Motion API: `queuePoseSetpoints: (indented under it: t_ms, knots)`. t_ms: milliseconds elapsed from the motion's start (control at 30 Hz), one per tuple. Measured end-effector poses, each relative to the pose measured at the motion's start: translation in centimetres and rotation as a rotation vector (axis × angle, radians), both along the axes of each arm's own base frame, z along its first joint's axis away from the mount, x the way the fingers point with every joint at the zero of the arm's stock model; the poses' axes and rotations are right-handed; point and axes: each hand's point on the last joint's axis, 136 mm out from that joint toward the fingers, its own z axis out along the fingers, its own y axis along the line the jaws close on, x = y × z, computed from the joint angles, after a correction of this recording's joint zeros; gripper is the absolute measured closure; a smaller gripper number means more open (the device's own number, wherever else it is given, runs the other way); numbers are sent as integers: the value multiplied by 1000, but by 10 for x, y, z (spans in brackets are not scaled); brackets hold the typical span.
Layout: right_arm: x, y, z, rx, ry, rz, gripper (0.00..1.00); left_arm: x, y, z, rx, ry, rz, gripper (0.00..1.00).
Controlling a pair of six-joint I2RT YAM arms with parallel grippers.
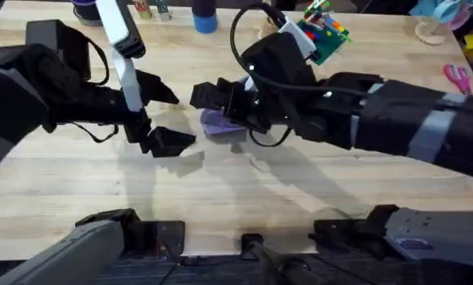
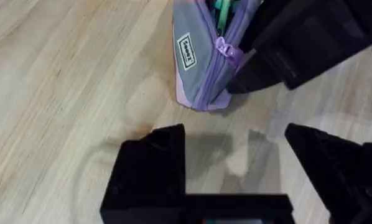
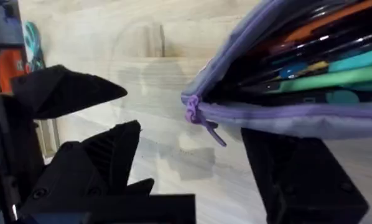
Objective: Unzip the bag, pick up the pens from the table one at a time and place them inside, then zip the bag closed.
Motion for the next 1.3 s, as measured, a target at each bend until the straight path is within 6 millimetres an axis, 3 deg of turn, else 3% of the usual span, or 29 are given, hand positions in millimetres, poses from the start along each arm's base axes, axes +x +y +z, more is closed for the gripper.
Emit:
queuePoseSetpoints:
  t_ms: [300,633,1100,1300]
  knots:
    - [3,3,-5,6,9,-12,98,0,0,0,0,0,0,8]
    - [5,4,-17,-2,36,-37,293,0,0,0,0,0,0,7]
    - [6,5,-15,10,39,-47,713,0,0,0,0,0,0,7]
    - [7,6,-14,15,38,-48,969,0,0,0,0,0,0,7]
